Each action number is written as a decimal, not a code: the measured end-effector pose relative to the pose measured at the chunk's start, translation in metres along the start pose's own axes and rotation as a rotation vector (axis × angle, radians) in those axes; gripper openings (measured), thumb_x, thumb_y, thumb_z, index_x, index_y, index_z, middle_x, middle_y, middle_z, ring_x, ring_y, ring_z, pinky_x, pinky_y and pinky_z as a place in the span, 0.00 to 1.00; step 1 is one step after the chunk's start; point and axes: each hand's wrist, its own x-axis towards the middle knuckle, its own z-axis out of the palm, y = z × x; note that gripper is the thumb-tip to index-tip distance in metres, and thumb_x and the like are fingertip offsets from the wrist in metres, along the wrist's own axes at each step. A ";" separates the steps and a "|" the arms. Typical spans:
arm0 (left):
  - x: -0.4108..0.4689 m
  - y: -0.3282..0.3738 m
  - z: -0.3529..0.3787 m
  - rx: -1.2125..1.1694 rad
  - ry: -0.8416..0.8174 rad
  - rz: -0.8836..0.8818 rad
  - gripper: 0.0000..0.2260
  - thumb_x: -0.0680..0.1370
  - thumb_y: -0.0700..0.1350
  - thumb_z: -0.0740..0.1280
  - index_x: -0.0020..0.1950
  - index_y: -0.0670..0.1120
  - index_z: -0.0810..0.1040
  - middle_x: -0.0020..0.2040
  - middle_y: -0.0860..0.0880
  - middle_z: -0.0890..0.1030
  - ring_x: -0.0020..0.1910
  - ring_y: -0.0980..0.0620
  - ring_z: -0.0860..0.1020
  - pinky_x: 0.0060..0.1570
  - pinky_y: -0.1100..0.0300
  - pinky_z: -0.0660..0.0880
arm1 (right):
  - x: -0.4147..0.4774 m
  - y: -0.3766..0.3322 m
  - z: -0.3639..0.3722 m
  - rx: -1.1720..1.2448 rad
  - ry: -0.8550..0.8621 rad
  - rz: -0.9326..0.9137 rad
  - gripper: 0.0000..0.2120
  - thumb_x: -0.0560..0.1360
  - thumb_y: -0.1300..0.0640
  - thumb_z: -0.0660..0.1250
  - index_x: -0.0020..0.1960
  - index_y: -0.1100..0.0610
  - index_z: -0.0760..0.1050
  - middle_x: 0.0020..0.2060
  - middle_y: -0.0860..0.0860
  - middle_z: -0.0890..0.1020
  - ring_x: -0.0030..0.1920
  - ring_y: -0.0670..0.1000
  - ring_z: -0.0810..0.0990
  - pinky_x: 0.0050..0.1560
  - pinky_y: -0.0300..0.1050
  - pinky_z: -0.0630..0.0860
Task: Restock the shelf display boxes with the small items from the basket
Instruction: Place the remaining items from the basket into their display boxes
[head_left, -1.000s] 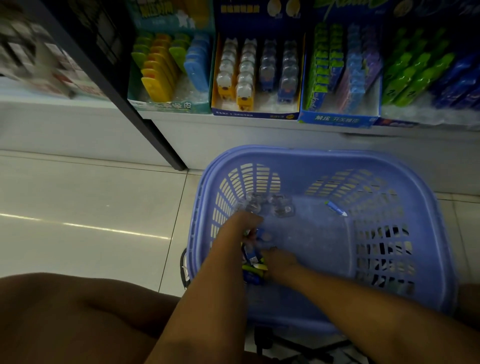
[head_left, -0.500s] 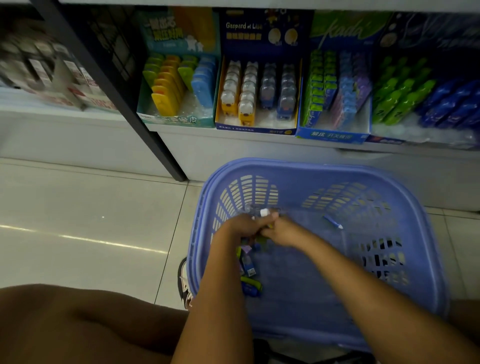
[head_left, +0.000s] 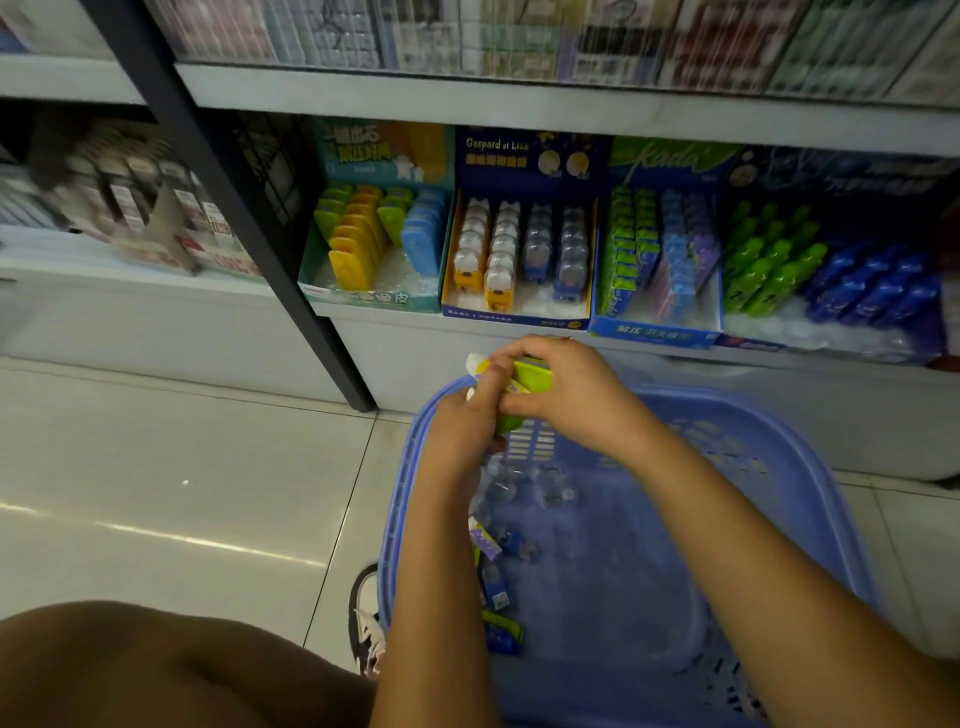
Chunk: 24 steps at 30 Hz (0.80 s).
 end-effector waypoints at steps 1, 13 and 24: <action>-0.001 0.004 -0.002 -0.032 0.020 0.002 0.18 0.77 0.58 0.62 0.35 0.47 0.75 0.22 0.56 0.73 0.22 0.58 0.69 0.21 0.66 0.65 | -0.001 -0.001 -0.004 0.137 -0.053 0.016 0.17 0.71 0.60 0.72 0.59 0.52 0.76 0.53 0.51 0.80 0.50 0.48 0.78 0.52 0.43 0.75; 0.007 0.039 -0.059 -0.251 0.279 0.163 0.18 0.74 0.61 0.65 0.32 0.50 0.80 0.35 0.49 0.84 0.23 0.58 0.70 0.25 0.64 0.65 | 0.039 -0.033 -0.020 0.197 0.239 -0.085 0.11 0.74 0.60 0.70 0.56 0.52 0.77 0.49 0.54 0.79 0.48 0.52 0.81 0.53 0.48 0.78; 0.017 0.037 -0.091 -0.262 0.430 0.101 0.17 0.74 0.63 0.64 0.40 0.49 0.79 0.39 0.47 0.80 0.32 0.53 0.71 0.26 0.64 0.67 | 0.163 -0.089 0.014 -0.249 0.262 -0.311 0.17 0.74 0.60 0.68 0.63 0.58 0.76 0.53 0.58 0.81 0.54 0.57 0.78 0.54 0.44 0.72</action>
